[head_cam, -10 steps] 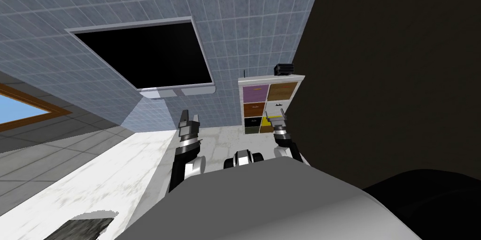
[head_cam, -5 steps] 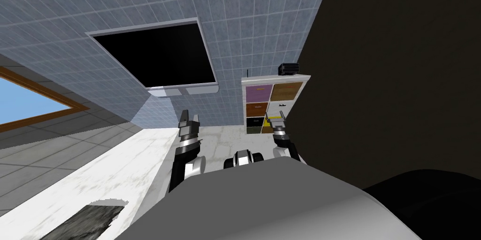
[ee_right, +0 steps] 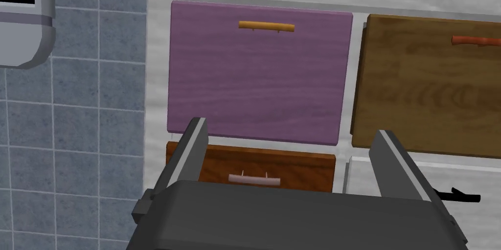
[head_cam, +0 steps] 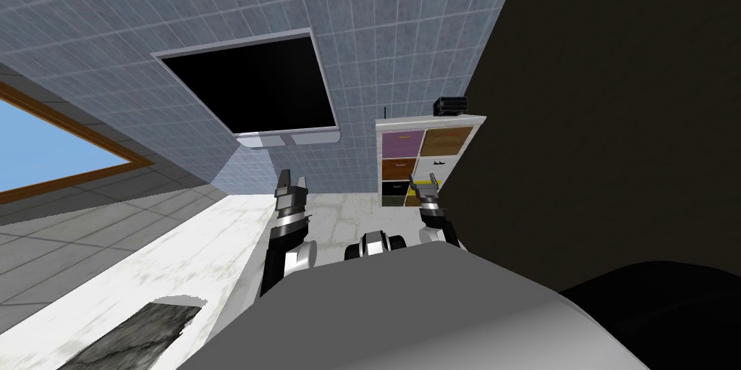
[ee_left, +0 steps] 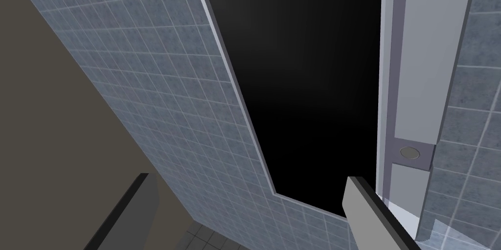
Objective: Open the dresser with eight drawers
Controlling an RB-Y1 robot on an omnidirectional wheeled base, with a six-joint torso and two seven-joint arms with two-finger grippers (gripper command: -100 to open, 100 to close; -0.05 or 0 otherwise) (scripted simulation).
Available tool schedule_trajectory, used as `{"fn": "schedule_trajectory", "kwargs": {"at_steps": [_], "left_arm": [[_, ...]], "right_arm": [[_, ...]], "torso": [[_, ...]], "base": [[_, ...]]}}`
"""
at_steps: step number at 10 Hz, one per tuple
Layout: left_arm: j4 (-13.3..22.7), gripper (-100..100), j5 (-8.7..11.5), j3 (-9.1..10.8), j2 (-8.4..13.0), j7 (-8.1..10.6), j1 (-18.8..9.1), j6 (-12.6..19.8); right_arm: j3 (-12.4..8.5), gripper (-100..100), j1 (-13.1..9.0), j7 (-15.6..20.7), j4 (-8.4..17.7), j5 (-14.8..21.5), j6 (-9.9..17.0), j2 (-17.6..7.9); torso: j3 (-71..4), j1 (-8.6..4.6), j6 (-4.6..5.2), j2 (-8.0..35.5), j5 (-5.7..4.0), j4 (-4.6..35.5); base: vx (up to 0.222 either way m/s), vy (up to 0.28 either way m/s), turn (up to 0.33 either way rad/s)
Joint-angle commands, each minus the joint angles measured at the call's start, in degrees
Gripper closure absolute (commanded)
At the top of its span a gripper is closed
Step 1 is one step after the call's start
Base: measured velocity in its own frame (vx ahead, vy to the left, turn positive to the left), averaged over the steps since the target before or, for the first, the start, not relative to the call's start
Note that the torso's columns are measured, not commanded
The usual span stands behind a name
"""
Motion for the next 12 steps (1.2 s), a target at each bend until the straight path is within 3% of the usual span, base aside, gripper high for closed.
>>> {"fn": "schedule_trajectory", "kwargs": {"at_steps": [1, 2, 4, 5, 7, 8, 10, 11, 12], "left_arm": [[0.0, 0, 0.0, 0.00, 0.0, 0.00, 0.0, 0.0], [0.0, 0, 0.0, 0.00, 0.0, 0.00, 0.0, 0.0], [0.0, 0, 0.0, 0.00, 0.0, 0.00, 0.0, 0.0], [0.0, 0, 0.0, 0.01, 0.0, 0.00, 0.0, 0.0], [0.0, 0, 0.0, 0.00, 0.0, 0.00, 0.0, 0.0], [0.0, 0, 0.0, 0.01, 0.0, 0.00, 0.0, 0.0], [0.0, 0, 0.0, 0.01, 0.0, 0.00, 0.0, 0.0], [0.0, 0, 0.0, 0.01, 0.0, 0.00, 0.0, 0.0], [0.0, 0, 0.0, 0.00, 0.0, 0.00, 0.0, 0.0]], "right_arm": [[0.2, -100, -0.4, -4.1, 1.0, -0.9, -0.6, -0.1], [0.6, -100, -1.0, -6.0, 2.8, -2.6, -1.6, -0.1], [0.6, -100, -1.0, -8.6, 2.8, -2.6, -1.6, -0.1], [1.0, -100, -1.6, -10.6, 4.6, -4.4, -2.6, 0.0], [1.0, -100, -1.6, -13.1, 4.6, -4.4, -2.6, 0.0], [1.3, -100, -2.3, -15.3, 6.5, -6.2, -3.5, 0.1], [1.3, -100, -2.3, -17.4, 6.5, -6.2, -3.5, 0.1], [1.7, -100, -3.0, -19.6, 8.3, -7.9, -4.4, 0.2], [1.7, -100, -3.0, -21.0, 8.3, -7.9, -4.4, 0.2]], "torso": [[0.0, -0.01, 0.03, 0.0, 0.01, 0.0], [0.0, -0.04, 0.04, 0.0, 0.00, 0.0], [0.0, -0.01, 0.03, 0.0, 0.00, 0.0], [0.0, -0.03, 0.04, 0.0, 0.00, 0.0], [0.0, -0.01, 0.03, 0.0, 0.00, 0.0], [0.0, -0.03, 0.04, 0.0, 0.00, 0.0], [0.0, -0.02, 0.03, 0.0, 0.00, 0.0], [0.0, -0.03, 0.04, 0.0, 0.00, 0.0], [0.0, -0.02, 0.00, 0.0, 0.00, 0.0]], "base": [[0.001, 0.008, -0.011], [0.006, 0.011, 0.112], [0.008, 0.008, 0.037], [0.011, 0.009, 0.110], [0.009, 0.005, 0.035], [0.013, 0.005, 0.108], [0.012, 0.000, 0.039], [0.020, -0.001, 0.110], [0.022, -0.004, 0.072]]}}
